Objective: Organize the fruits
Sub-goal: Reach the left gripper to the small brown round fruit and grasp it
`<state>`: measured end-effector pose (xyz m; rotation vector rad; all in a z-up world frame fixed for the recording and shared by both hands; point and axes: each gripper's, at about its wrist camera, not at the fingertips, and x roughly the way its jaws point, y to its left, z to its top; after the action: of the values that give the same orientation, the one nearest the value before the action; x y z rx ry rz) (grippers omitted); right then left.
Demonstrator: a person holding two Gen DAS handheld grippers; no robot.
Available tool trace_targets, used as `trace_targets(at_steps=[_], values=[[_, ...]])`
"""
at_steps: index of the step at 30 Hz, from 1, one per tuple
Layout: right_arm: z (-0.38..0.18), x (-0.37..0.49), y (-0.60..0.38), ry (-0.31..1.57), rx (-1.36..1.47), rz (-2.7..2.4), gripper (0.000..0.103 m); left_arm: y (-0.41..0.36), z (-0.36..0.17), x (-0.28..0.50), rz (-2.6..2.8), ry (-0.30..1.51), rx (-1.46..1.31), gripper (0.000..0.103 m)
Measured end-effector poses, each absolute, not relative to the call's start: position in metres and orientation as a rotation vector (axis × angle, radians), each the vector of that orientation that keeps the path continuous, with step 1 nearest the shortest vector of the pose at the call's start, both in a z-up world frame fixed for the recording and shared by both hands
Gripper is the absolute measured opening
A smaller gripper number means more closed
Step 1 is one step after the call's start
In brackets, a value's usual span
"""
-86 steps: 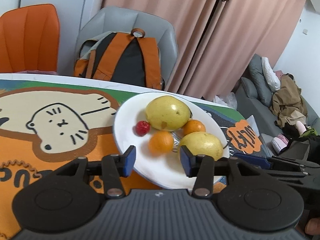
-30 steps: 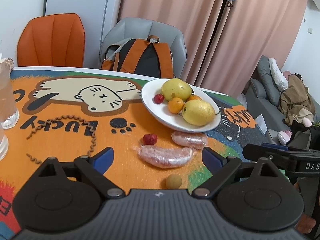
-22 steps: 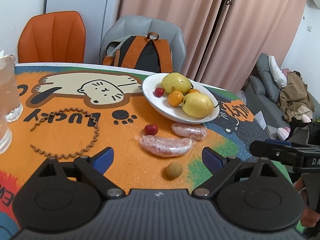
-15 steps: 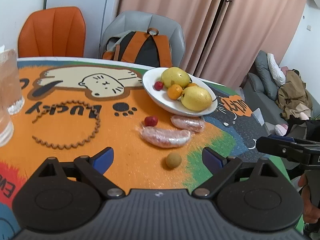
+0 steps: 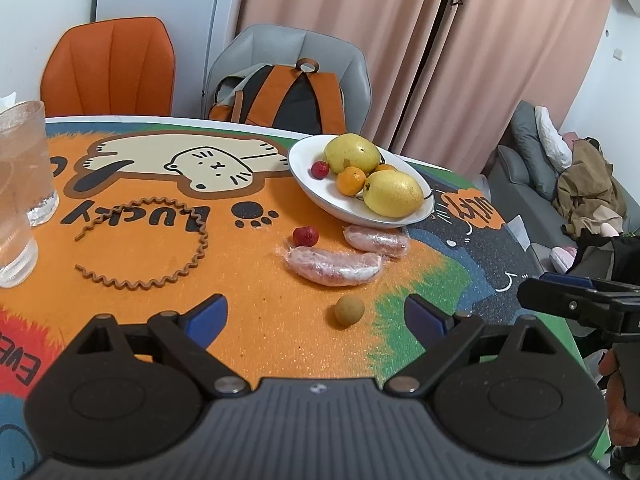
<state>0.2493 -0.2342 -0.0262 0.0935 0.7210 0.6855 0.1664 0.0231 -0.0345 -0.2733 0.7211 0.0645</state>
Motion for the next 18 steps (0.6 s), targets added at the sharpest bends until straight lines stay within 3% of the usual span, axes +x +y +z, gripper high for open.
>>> trace_targets(at_steps=[18], values=[[-0.036, 0.250, -0.235, 0.761, 0.062, 0.691, 0.103, 0.007, -0.054, 0.174, 0.010, 0.756, -0.269, 0.094]])
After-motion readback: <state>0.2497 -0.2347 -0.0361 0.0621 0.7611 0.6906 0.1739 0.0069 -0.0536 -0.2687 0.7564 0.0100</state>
